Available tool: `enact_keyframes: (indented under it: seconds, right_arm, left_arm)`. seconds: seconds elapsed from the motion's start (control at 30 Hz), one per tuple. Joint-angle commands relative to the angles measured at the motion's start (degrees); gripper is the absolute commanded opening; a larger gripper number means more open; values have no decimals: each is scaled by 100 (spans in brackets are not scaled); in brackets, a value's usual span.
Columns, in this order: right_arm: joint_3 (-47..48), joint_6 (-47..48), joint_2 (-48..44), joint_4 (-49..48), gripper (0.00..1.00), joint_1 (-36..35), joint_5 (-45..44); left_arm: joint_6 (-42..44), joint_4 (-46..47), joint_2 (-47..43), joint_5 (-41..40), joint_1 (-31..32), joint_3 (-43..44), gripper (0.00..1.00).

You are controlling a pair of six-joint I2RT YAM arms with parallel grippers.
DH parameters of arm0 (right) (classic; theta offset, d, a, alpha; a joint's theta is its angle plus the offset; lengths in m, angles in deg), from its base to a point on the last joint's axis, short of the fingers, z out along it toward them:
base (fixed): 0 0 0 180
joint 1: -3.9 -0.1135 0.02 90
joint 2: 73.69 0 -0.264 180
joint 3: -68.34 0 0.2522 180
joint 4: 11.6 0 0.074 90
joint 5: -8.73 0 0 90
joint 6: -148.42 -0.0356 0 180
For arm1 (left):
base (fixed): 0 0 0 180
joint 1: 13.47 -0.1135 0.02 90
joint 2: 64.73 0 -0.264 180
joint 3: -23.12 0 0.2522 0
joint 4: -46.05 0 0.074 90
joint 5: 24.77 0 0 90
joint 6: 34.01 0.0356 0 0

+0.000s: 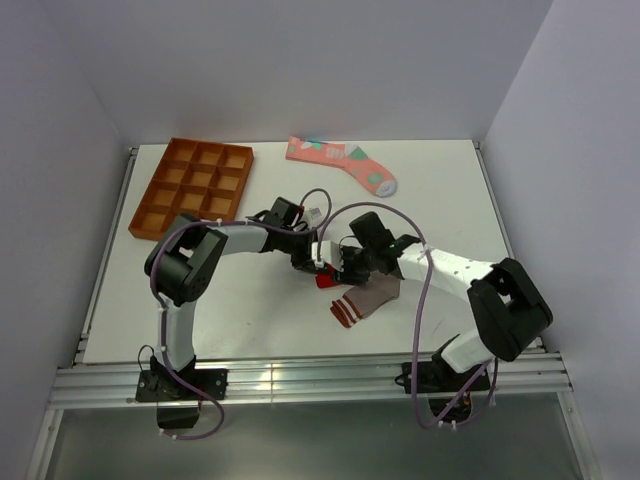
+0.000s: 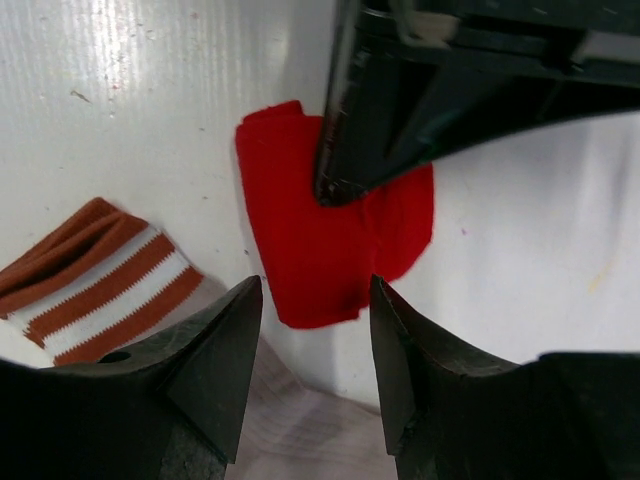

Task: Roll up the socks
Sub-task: Roll the sock at the center of the board.

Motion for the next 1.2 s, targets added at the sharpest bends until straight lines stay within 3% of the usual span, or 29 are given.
enact_keyframes:
  seconds: [0.0,0.5,0.6,0.63,0.7,0.8,1.17]
  right_arm:
    - [6,200,138,-179,54,-212,-251]
    - [463,297,814,313,48,-406,-638]
    - [568,332,920,471,38,-406,-621]
    - [664,324,1016,619,28,-406,-612]
    - [779,297,1104,778,21,-397,-525]
    - [1121,280,1358,1278,16,-293,-157]
    - [3011,402,2580,3748,15,358,1189]
  left_arm:
    - [241,-621,317,-355,2,-54,0]
    - [119,-463,432,-57,-69,52,3]
    - [66,-411,449,-48,-95,43,6]
    - [40,-384,415,-39,-104,26,8]
    - [-126,-139,353,-22,-121,-97,13]
    - [-416,264,169,-65,-157,-316,16]
    - [-1367,2058,-535,-654,-174,-1204,28]
